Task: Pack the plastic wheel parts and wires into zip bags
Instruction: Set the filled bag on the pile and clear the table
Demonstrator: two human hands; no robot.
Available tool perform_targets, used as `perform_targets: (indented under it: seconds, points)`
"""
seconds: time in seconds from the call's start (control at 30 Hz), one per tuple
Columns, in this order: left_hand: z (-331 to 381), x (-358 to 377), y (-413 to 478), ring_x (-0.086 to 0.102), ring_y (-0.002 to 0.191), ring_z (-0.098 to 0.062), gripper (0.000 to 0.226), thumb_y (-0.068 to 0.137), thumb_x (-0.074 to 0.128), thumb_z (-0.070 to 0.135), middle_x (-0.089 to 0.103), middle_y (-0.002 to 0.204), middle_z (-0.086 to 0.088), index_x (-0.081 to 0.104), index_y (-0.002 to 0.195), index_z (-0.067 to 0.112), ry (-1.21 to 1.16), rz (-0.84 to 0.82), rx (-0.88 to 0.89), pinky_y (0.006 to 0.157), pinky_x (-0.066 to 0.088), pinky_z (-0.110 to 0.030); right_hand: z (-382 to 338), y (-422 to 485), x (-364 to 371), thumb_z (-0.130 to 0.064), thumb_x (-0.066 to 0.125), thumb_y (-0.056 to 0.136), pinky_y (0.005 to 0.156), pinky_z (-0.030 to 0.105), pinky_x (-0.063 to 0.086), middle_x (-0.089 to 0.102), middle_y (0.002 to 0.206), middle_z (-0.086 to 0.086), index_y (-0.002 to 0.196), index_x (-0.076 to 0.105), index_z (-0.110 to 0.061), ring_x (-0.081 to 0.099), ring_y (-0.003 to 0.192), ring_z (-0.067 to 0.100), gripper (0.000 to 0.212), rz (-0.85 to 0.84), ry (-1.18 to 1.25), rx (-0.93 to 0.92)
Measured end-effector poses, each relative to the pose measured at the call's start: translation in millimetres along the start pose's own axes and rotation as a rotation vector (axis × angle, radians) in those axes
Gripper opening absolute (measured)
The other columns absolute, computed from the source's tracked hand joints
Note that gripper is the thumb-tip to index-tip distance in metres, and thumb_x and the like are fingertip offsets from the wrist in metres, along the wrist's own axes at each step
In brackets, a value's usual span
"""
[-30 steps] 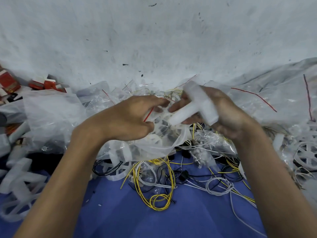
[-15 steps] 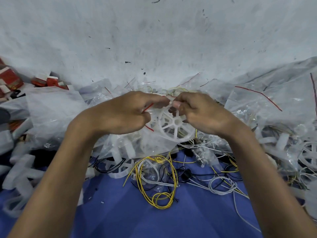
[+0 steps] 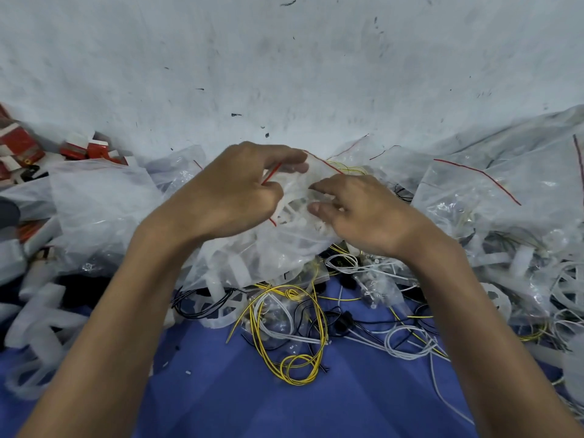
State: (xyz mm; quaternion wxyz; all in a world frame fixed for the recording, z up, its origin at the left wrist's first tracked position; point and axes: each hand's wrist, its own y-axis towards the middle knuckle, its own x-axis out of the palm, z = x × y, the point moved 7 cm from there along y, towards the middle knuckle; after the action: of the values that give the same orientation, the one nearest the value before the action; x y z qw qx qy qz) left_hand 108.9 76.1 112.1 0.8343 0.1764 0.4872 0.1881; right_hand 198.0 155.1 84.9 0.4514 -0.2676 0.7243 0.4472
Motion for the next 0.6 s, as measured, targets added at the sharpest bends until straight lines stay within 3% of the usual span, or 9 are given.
perform_targets:
  seconds: [0.07, 0.17, 0.23, 0.3, 0.4, 0.5, 0.6]
  points:
    - [0, -4, -1, 0.047, 0.113, 0.010, 0.055, 0.083, 0.045, -0.006, 0.058, 0.113, 0.025, 0.056, 0.129, 0.022, -0.032, 0.037, -0.013, 0.091, 0.031, -0.002, -2, -2, 3, -0.032, 0.046, 0.096, 0.081, 0.023, 0.030, 0.057, 0.124, 0.012, 0.129, 0.051, -0.009, 0.050, 0.114, 0.025, 0.041, -0.063, -0.004, -0.027]
    - [1, -4, -1, 0.046, 0.111, 0.012, 0.054, 0.084, 0.045, -0.006, 0.058, 0.110, 0.026, 0.057, 0.127, 0.024, -0.045, 0.028, -0.014, 0.091, 0.033, -0.003, 1, -4, 11, -0.040, 0.036, 0.098, 0.098, 0.022, 0.022, 0.040, 0.145, 0.006, 0.144, 0.032, -0.018, 0.034, 0.134, 0.021, 0.051, -0.174, -0.045, -0.014]
    - [0, -4, -1, 0.047, 0.113, 0.011, 0.053, 0.084, 0.044, -0.006, 0.061, 0.115, 0.023, 0.058, 0.126, 0.024, -0.043, 0.023, -0.018, 0.093, 0.033, -0.004, 2, -5, 14, -0.041, 0.031, 0.099, 0.096, 0.020, 0.017, 0.036, 0.148, 0.006, 0.146, 0.028, -0.019, 0.030, 0.136, 0.022, 0.052, -0.211, -0.066, 0.005]
    - [-2, -6, -1, 0.048, 0.116, 0.007, 0.054, 0.083, 0.044, -0.006, 0.062, 0.119, 0.019, 0.058, 0.126, 0.024, -0.034, 0.037, -0.033, 0.094, 0.034, -0.007, 2, -5, 13, -0.040, 0.029, 0.100, 0.100, 0.022, 0.019, 0.044, 0.142, 0.008, 0.139, 0.042, -0.014, 0.036, 0.132, 0.024, 0.049, -0.213, -0.046, 0.008]
    - [-6, -9, -1, 0.054, 0.108, 0.002, 0.053, 0.083, 0.045, -0.006, 0.063, 0.121, 0.015, 0.060, 0.124, 0.024, -0.029, 0.065, -0.061, 0.087, 0.038, -0.010, 1, -7, 11, -0.047, 0.025, 0.097, 0.099, 0.029, 0.034, 0.059, 0.122, 0.004, 0.115, 0.060, -0.011, 0.049, 0.116, 0.020, 0.052, -0.232, 0.022, 0.010]
    - [-10, -11, 0, 0.054, 0.077, 0.009, 0.052, 0.083, 0.043, -0.007, 0.065, 0.115, 0.015, 0.062, 0.120, 0.023, -0.059, 0.101, -0.080, 0.064, 0.033, 0.002, -3, -12, 10, -0.064, 0.016, 0.087, 0.096, 0.024, 0.027, 0.056, 0.129, -0.006, 0.109, 0.065, -0.023, 0.047, 0.121, 0.012, 0.067, -0.261, 0.086, 0.024]
    - [-10, -14, 0, 0.054, 0.071, 0.001, 0.052, 0.081, 0.041, -0.012, 0.067, 0.110, 0.011, 0.063, 0.117, 0.018, -0.118, 0.153, -0.069, 0.053, 0.031, 0.004, -8, -16, 12, -0.079, 0.007, 0.066, 0.095, 0.031, 0.024, 0.048, 0.137, -0.012, 0.103, 0.065, -0.030, 0.040, 0.127, 0.010, 0.085, -0.333, 0.080, 0.027]
